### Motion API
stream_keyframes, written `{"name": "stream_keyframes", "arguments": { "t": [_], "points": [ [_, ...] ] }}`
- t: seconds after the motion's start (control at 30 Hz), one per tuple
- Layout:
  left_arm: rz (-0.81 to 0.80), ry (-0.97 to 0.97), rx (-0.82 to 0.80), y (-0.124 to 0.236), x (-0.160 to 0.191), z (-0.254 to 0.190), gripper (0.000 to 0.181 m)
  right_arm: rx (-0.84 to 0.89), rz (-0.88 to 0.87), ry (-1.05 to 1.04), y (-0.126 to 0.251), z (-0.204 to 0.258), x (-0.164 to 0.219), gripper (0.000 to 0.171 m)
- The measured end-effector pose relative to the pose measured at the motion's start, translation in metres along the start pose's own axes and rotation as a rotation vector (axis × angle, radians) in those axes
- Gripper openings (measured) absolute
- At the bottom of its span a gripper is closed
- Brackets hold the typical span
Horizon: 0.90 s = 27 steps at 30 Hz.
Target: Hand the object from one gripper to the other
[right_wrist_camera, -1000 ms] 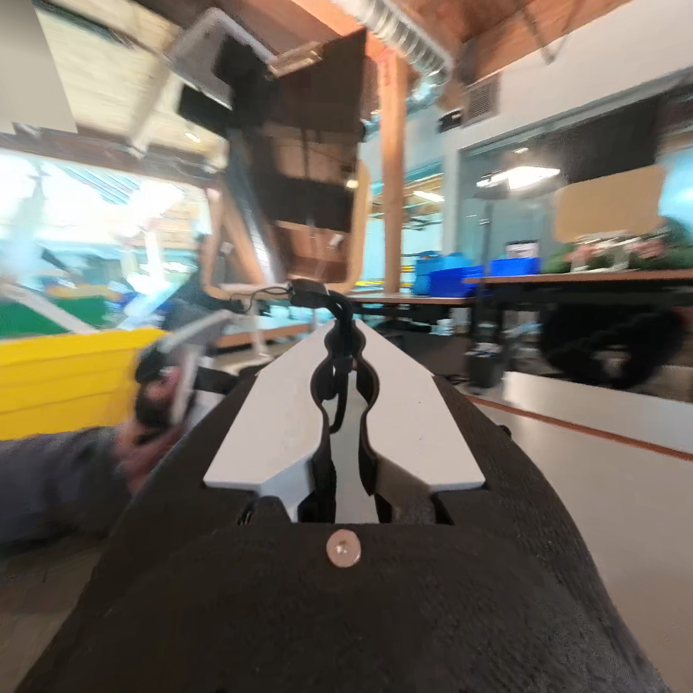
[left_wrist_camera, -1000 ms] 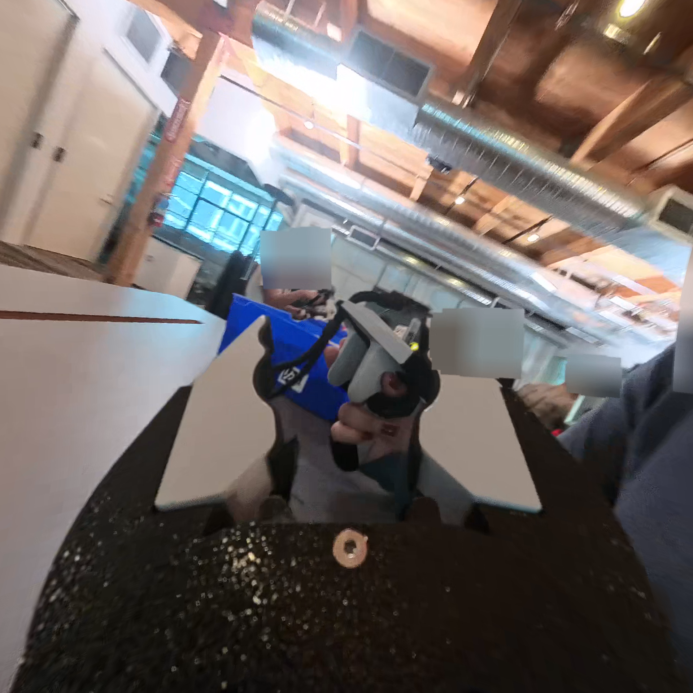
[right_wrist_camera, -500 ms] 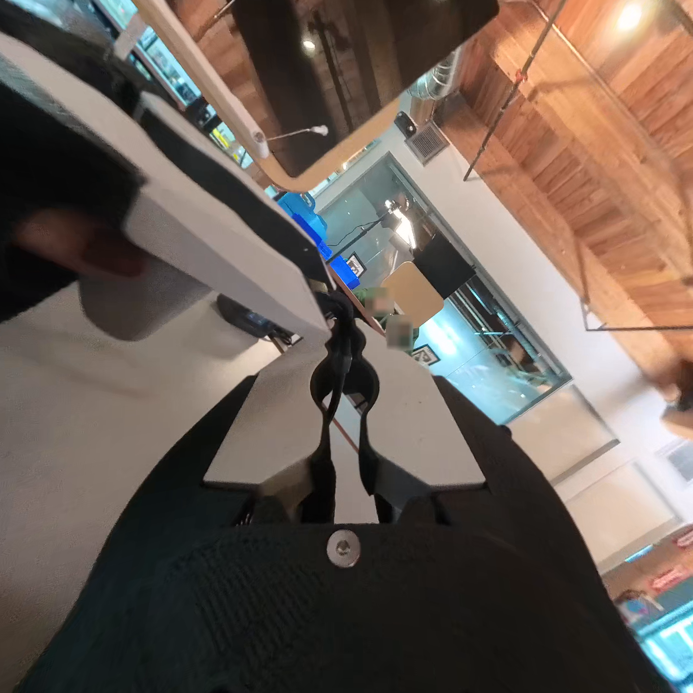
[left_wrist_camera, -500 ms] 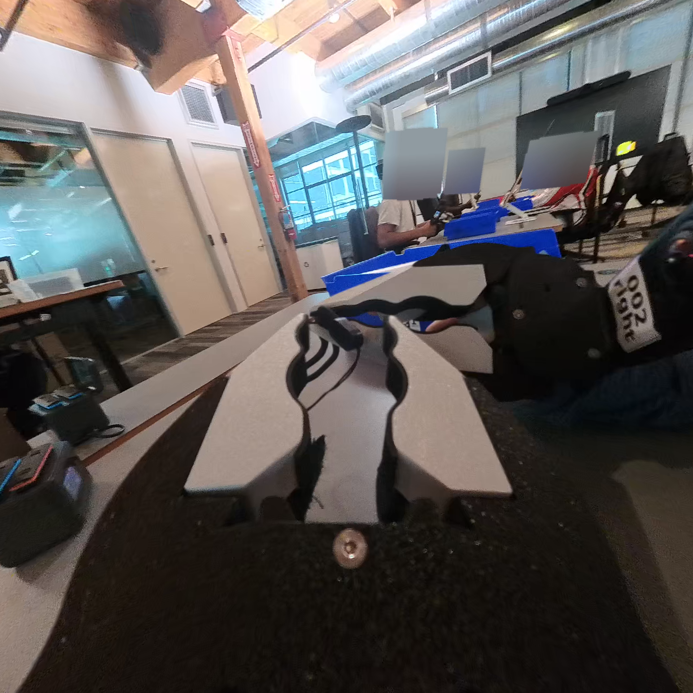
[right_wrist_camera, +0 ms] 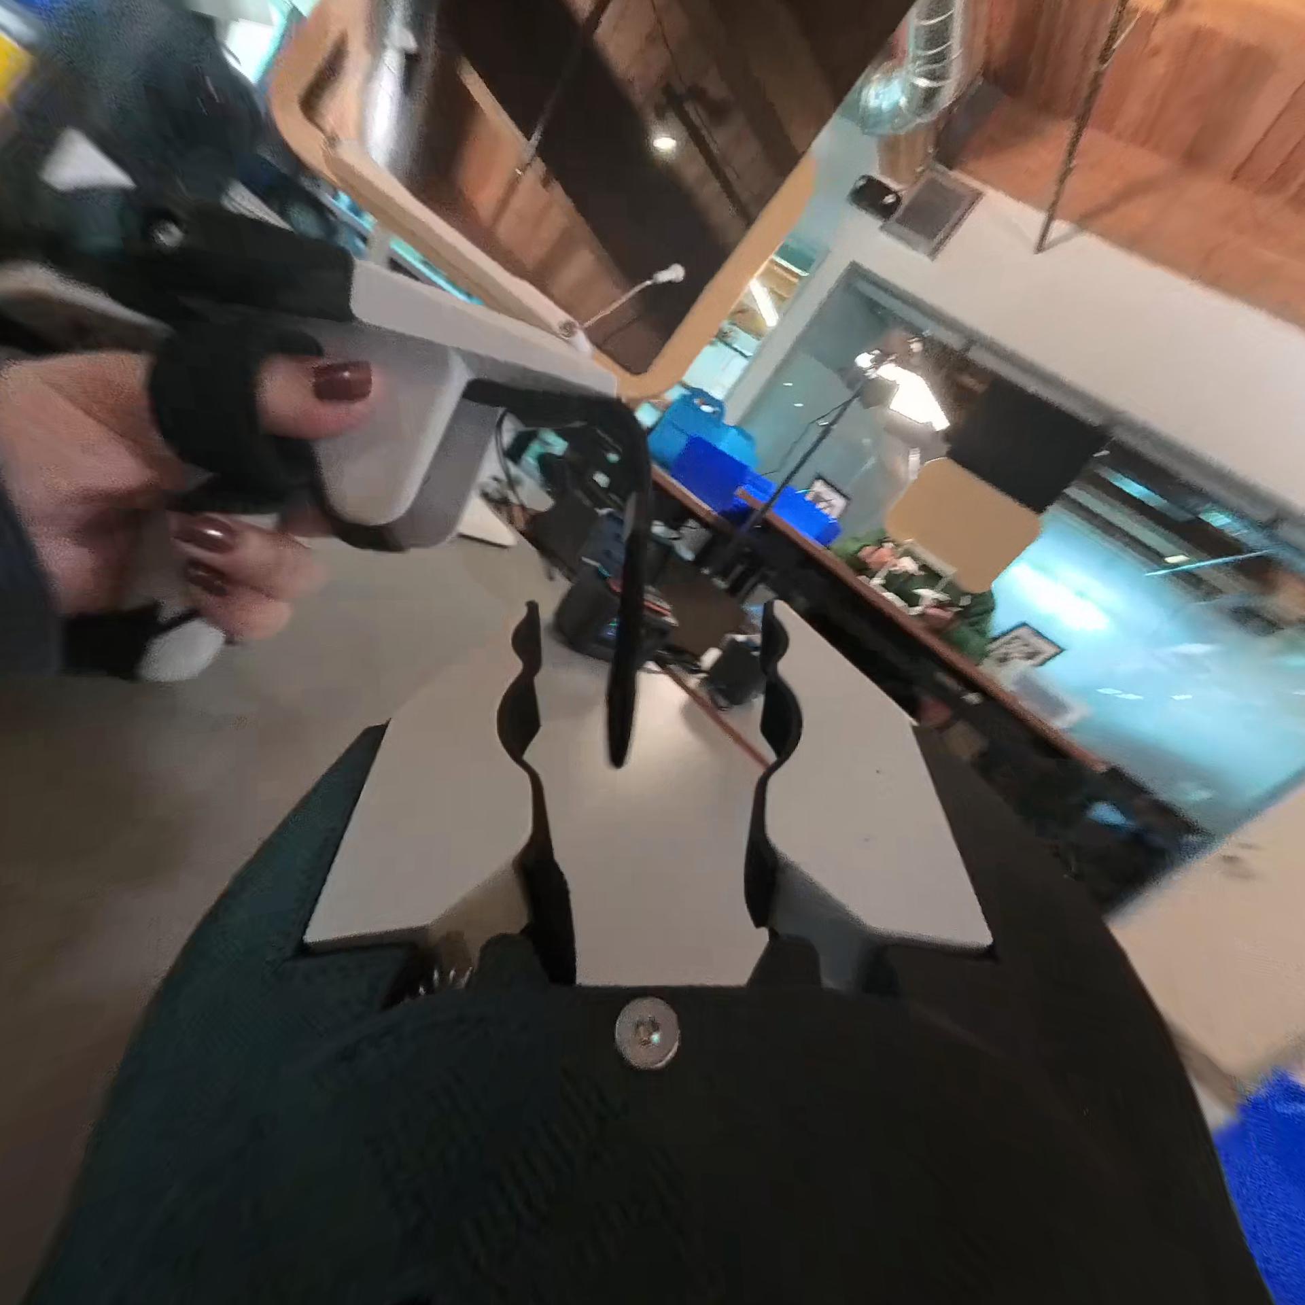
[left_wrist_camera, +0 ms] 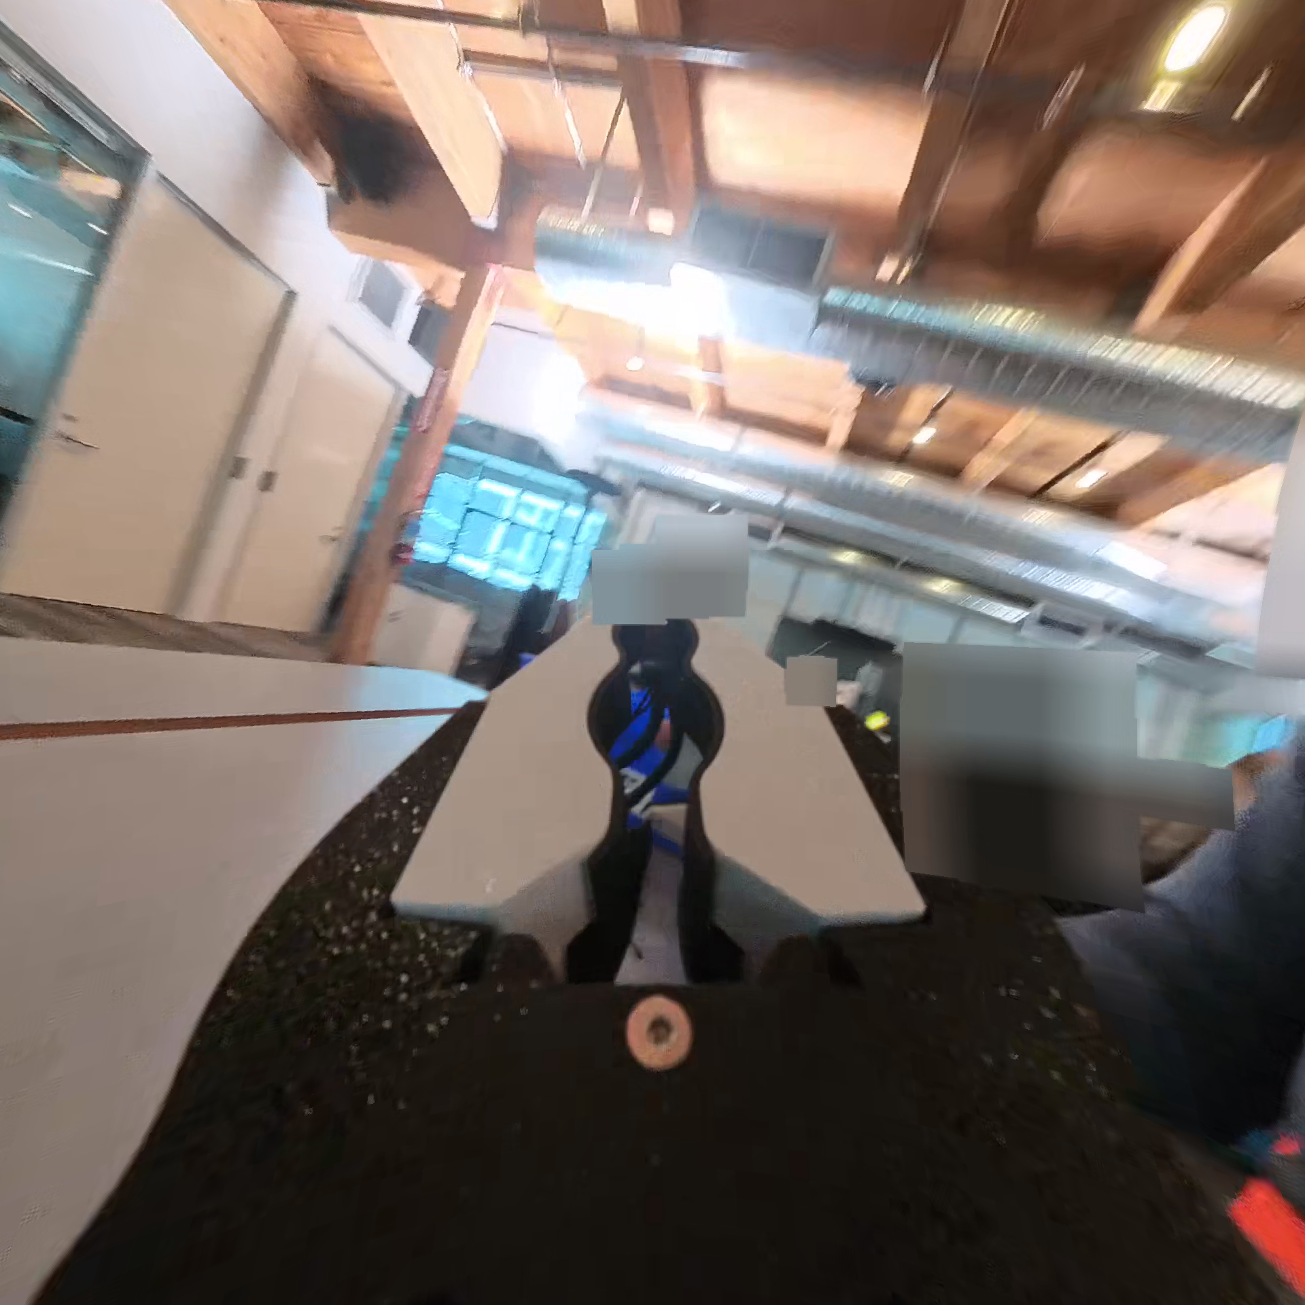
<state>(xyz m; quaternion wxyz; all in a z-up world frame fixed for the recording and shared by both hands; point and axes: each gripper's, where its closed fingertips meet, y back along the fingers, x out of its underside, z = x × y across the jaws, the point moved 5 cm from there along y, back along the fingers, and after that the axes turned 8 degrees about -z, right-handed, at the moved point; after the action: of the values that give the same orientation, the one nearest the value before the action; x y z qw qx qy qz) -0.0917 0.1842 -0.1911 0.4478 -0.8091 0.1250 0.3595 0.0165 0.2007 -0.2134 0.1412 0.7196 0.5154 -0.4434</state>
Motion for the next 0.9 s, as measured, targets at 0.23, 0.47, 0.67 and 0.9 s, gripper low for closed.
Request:
{"name": "stream_keyframes", "arguments": {
  "t": [0.23, 0.47, 0.67, 0.9],
  "points": [
    [-0.025, 0.104, 0.038, 0.001, 0.000, 0.002, 0.004, 0.077, 0.043, -0.044, 0.003, -0.013, 0.006, 0.002],
    [0.162, -0.487, -0.191, -0.003, 0.007, 0.000, 0.063, 0.260, 0.140, 0.111, 0.008, -0.036, 0.012, 0.000],
    [0.477, -0.952, -0.128, -0.011, 0.054, -0.016, 0.046, 0.214, 0.111, 0.306, 0.004, -0.021, 0.002, 0.000],
    [0.545, -0.952, -0.286, -0.005, 0.047, 0.004, 0.002, 0.145, 0.043, 0.414, 0.002, -0.002, -0.009, 0.001]
  ]
}}
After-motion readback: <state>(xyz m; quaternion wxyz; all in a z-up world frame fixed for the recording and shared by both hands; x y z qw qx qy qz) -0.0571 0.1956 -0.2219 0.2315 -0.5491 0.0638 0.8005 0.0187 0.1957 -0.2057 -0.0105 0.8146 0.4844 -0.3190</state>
